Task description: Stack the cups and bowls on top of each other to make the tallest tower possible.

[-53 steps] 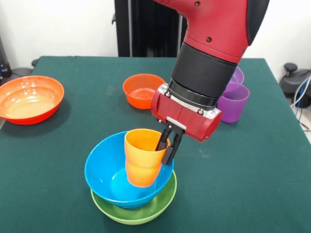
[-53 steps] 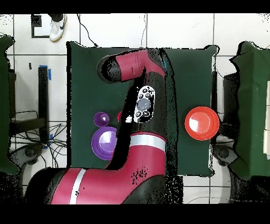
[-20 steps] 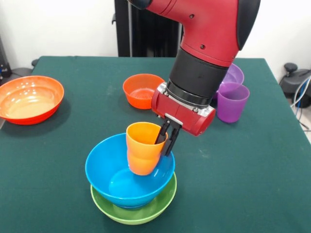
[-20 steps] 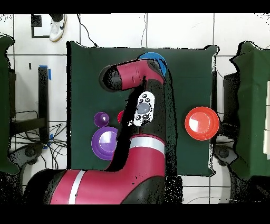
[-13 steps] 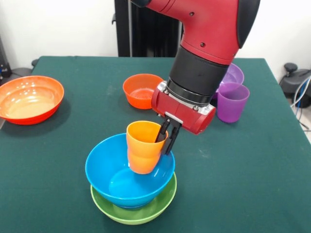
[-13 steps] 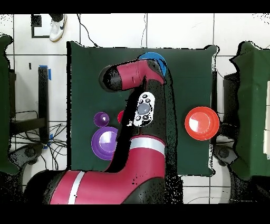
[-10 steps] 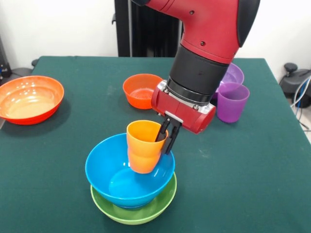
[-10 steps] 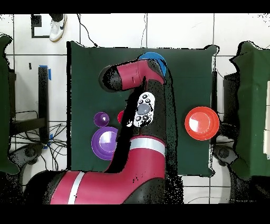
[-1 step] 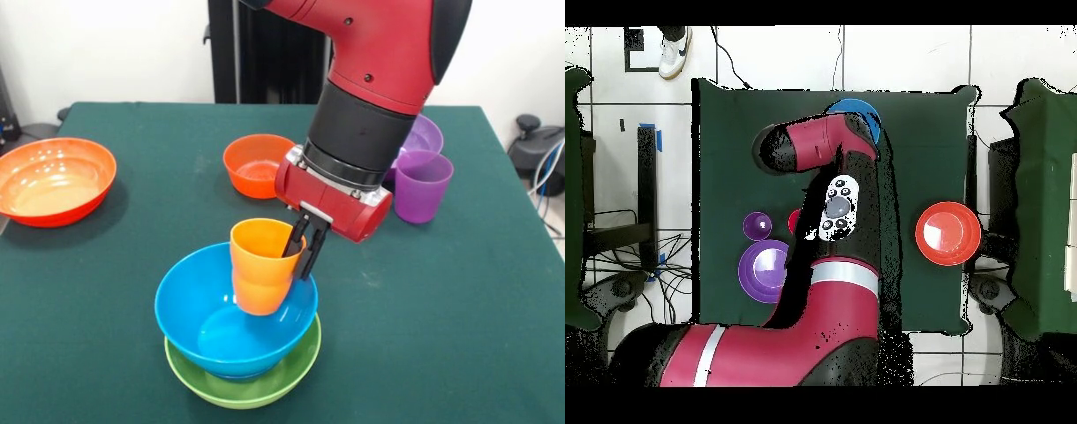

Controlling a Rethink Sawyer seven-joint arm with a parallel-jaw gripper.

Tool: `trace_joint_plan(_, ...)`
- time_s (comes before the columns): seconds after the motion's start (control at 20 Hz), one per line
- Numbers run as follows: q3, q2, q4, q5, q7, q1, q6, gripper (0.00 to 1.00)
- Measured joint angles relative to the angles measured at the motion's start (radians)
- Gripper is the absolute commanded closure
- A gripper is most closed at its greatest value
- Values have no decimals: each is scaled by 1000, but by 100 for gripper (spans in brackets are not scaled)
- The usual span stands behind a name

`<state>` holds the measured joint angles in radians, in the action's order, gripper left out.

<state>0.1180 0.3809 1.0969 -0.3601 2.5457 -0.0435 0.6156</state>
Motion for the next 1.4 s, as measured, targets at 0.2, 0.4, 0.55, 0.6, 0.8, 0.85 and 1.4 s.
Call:
trace_joint_plan(0.2, 0, 0, 1, 0, 0, -3, 0, 100)
trace_joint_plan(0.4, 0, 0, 2, 0, 0, -9, -5, 100)
trace_joint_plan(0.55, 0, 0, 2, 0, 0, -15, -12, 100)
trace_joint_plan(0.6, 0, 0, 2, 0, 0, -16, -14, 100)
trace_joint_plan(0.8, 0, 0, 2, 0, 0, -20, -22, 100)
trace_joint_plan(0.85, 0, 0, 2, 0, 0, -21, -27, 100)
trace_joint_plan(1.4, 0, 0, 2, 0, 0, -23, -47, 100)
